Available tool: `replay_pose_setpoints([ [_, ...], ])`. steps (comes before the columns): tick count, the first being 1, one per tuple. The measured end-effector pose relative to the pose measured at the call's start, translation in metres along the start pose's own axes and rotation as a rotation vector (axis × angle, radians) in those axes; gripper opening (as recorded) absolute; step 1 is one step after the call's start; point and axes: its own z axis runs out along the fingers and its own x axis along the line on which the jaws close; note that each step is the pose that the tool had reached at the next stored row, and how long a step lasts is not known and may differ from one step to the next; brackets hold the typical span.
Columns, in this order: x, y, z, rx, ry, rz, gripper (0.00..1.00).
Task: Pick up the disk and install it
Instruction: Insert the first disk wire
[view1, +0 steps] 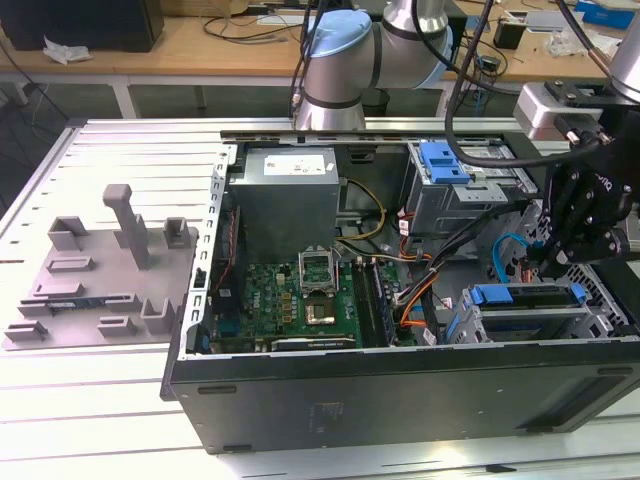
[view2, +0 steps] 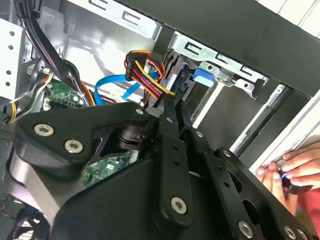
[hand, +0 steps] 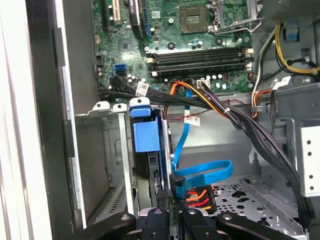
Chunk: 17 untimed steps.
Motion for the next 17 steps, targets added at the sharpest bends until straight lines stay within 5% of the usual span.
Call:
replay_pose_setpoints([
  [17, 0.0056, 0.0005, 0.0002, 0.0003, -0.0002, -0.01, 0.17],
])
